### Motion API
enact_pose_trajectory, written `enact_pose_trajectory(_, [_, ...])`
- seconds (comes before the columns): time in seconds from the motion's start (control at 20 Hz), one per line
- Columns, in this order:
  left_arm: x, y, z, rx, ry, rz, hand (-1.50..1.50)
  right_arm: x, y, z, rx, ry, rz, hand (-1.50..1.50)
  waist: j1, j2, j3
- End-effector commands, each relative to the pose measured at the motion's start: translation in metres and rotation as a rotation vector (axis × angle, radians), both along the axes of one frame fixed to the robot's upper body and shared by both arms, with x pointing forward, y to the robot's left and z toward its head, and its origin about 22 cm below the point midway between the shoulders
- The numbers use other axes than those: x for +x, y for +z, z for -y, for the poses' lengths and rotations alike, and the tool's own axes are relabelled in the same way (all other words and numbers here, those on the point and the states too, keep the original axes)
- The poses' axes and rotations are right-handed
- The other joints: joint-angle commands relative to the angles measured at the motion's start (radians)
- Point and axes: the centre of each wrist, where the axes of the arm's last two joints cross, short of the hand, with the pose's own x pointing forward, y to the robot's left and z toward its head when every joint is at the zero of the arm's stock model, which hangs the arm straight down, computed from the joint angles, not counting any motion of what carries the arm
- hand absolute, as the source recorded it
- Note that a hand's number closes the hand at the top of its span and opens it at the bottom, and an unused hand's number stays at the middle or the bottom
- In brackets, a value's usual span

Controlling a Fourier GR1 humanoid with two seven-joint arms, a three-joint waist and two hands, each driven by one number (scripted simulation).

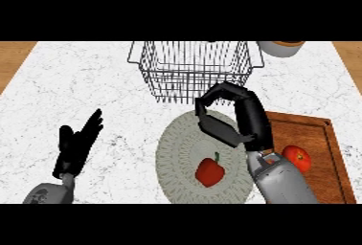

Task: Pick the bell pepper from the placemat and place it in the basket

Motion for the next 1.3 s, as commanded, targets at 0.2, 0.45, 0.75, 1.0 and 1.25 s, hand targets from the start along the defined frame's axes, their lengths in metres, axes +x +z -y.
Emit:
enact_pose_trajectory(0.2, [-0.029,-0.026,-0.004,-0.006,0.047,-0.202,0.0,-0.002,-0.033,-0.074,-0.212,-0.264,-0.046,-1.5,0.015,-0.002,-0.005])
enact_pose_trajectory(0.45, [-0.042,-0.034,-0.015,-0.02,0.115,-0.217,0.0,0.022,-0.063,-0.031,-0.625,-0.444,-0.159,-1.5,-0.045,-0.024,-0.015])
enact_pose_trajectory(0.75, [-0.05,-0.033,-0.027,-0.021,0.155,-0.239,0.0,0.042,0.004,-0.043,-0.903,-0.484,-0.231,-1.5,-0.079,-0.046,-0.013])
enact_pose_trajectory(1.0, [-0.06,-0.038,-0.029,-0.028,0.166,-0.253,0.0,0.031,0.06,-0.073,-1.055,-0.404,-0.344,-1.5,-0.088,-0.045,-0.01])
enact_pose_trajectory(1.25, [-0.061,-0.034,-0.029,-0.04,0.168,-0.233,0.0,0.019,0.085,-0.088,-1.167,-0.27,-0.516,-1.5,-0.09,-0.039,-0.007])
